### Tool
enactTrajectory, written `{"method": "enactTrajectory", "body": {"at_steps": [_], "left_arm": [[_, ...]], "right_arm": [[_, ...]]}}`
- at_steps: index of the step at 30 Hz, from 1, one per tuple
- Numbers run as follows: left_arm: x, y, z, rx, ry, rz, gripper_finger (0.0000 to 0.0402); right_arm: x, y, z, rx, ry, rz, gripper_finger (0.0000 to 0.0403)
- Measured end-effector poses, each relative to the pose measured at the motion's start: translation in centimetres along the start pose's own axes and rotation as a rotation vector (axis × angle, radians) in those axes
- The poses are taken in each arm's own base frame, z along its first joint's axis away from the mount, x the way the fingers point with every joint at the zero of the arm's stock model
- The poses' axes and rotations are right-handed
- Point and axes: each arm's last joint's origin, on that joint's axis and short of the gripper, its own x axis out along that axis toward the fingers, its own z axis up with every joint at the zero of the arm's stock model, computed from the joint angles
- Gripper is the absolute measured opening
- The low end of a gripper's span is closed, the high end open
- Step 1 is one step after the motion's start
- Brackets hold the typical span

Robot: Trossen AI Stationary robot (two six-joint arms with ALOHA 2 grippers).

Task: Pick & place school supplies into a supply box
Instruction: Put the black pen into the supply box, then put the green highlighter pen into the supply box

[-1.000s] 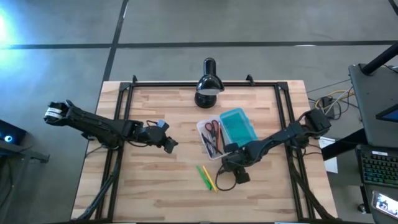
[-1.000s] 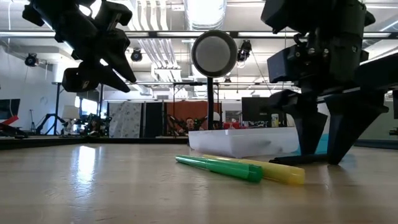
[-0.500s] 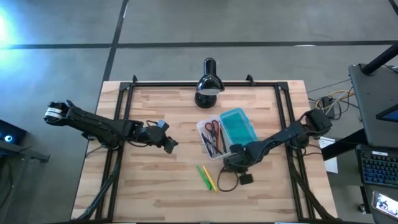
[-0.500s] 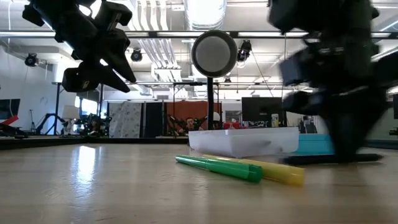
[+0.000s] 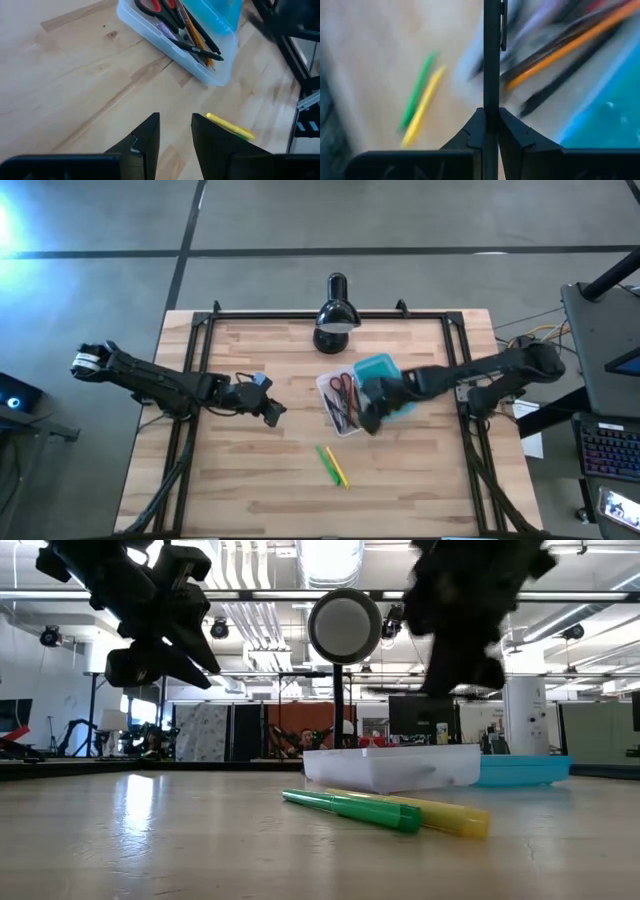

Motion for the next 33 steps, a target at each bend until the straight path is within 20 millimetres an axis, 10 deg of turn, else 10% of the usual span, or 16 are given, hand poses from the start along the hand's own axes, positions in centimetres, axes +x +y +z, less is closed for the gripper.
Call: {"method": "enactTrajectory", "body": {"at_steps": [5, 14, 25, 33], "left_arm": [[0.0, 0.0, 0.0, 0.003, -0.001, 0.001, 0.0096], [0.0, -0.1, -0.2, -0.039, 0.009, -0.007, 0.0096], [0.0, -0.1, -0.2, -0.088, 0.009, -0.007, 0.0096], [0.7, 0.0, -0.3, -0.238, 0.032, 0.009, 0.0096]], "right_arm": [[2.4, -3.0, 3.3, 0.151, -0.062, -0.029, 0.0024], [4.9, -4.0, 3.0, 0.155, 0.000, -0.132, 0.0104], [-2.1, -0.8, 2.0, -0.173, -0.258, -0.156, 0.0199], [-5.4, -2.8, -0.9, -0.163, -0.289, -0.175, 0.0188]]}}
